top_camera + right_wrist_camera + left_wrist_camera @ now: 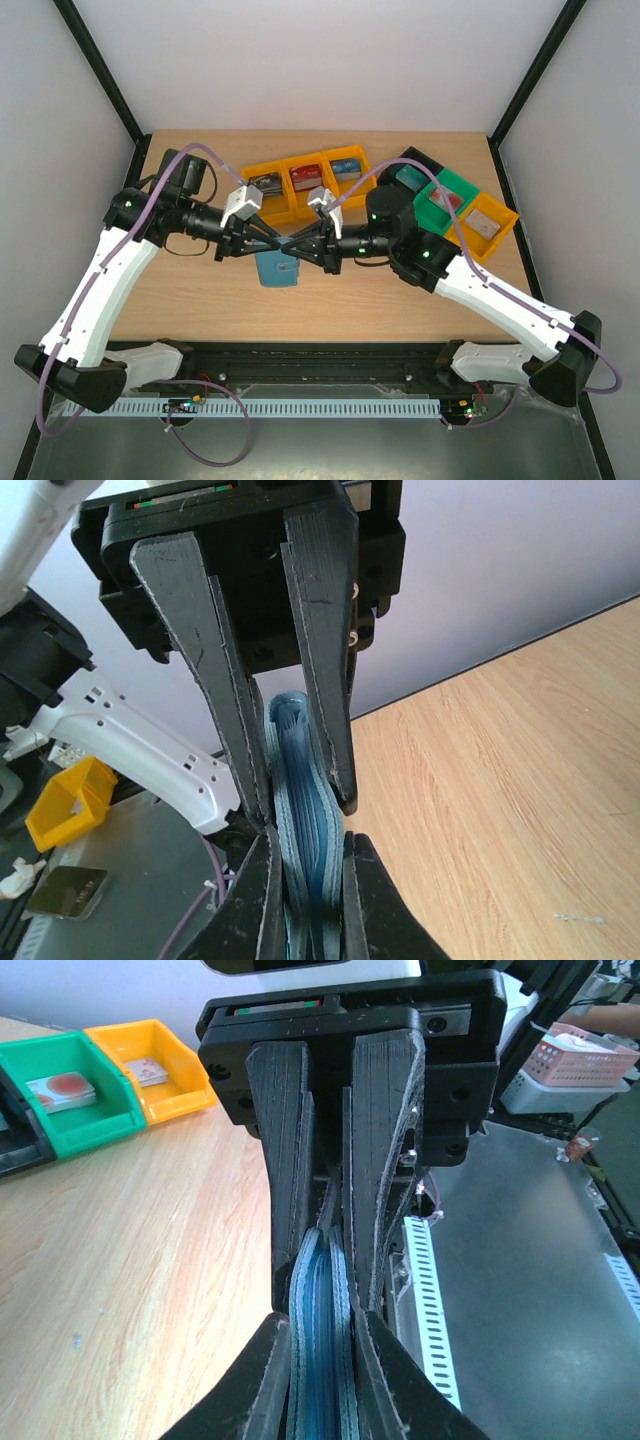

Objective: Take the credit cards out of the card holder

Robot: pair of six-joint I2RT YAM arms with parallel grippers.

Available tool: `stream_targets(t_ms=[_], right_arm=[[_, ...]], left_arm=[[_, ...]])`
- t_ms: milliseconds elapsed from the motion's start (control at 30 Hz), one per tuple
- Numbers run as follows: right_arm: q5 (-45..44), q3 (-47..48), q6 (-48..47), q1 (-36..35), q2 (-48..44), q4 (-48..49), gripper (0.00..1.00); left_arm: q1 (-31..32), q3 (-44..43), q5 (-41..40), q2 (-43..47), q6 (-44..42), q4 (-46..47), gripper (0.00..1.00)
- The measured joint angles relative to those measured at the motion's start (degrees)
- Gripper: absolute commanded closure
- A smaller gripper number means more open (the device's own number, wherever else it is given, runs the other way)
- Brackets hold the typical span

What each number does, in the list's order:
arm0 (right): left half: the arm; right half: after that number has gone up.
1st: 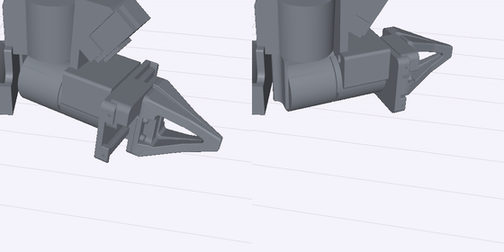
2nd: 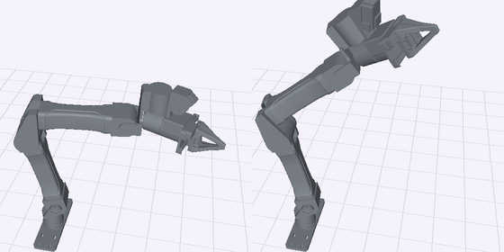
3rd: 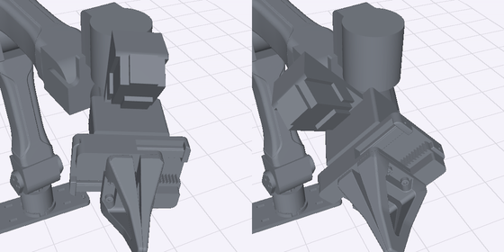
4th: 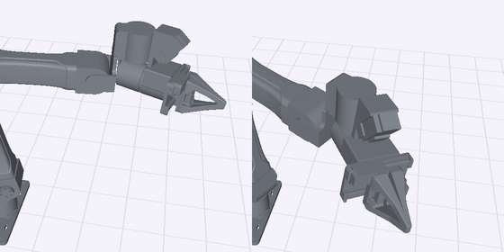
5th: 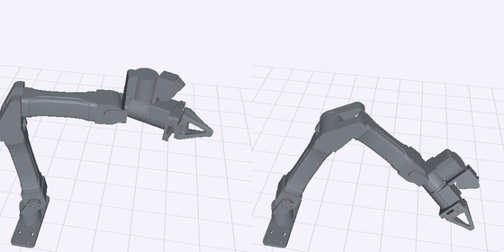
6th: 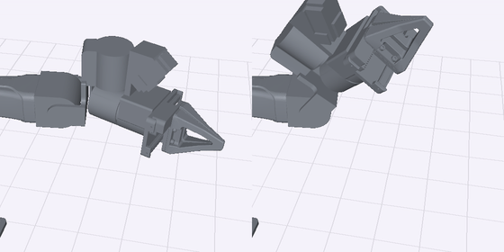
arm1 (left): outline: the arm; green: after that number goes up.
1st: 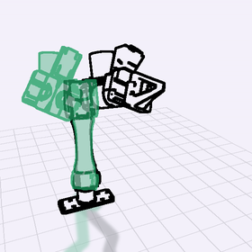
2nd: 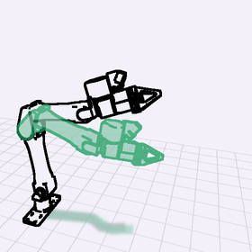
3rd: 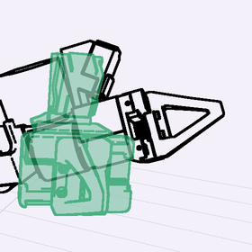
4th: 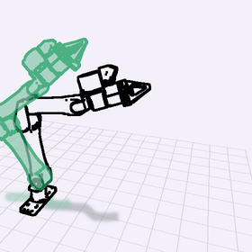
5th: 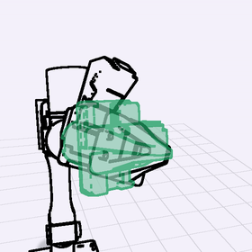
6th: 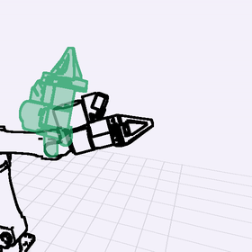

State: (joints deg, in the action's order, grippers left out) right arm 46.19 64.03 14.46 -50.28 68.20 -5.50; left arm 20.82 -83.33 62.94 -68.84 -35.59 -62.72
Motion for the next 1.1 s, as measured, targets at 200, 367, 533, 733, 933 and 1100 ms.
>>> stream_targets(t_ms=[200, 367, 533, 733, 933, 1100], right_arm=[[-0.2, -3.2, 1.2, -0.5, -4.2, 2.4, 0.98], [-2.9, -3.9, 1.5, -0.6, -8.5, 1.8, 0.98], [-2.3, -2.4, 1.7, -0.3, -9.6, 2.7, 0.98], [-1.2, -0.9, 1.4, -0.3, -7.0, 3.1, 0.98], [-3.0, -0.9, 0.5, 0.6, -6.3, 3.1, 0.22], [-20.0, 2.1, 2.8, -0.3, -4.7, 0.8, 0.22]], left_arm=[[1.4, 0.0, 2.8, 0.5, 1.7, 0.7, 0.22], [0.8, 3.5, 4.9, 5.2, 2.6, 3.5, 0.02], [-0.3, 10.7, 5.0, 10.5, 8.8, 9.1, 0.26], [-2.2, 10.8, 6.5, 6.9, 13.0, 13.1, 0.83], [-2.4, 10.0, 8.9, 5.6, 11.6, 11.8, 0.98], [-5.7, 12.7, 3.1, 6.0, 22.7, 19.6, 0.98]])
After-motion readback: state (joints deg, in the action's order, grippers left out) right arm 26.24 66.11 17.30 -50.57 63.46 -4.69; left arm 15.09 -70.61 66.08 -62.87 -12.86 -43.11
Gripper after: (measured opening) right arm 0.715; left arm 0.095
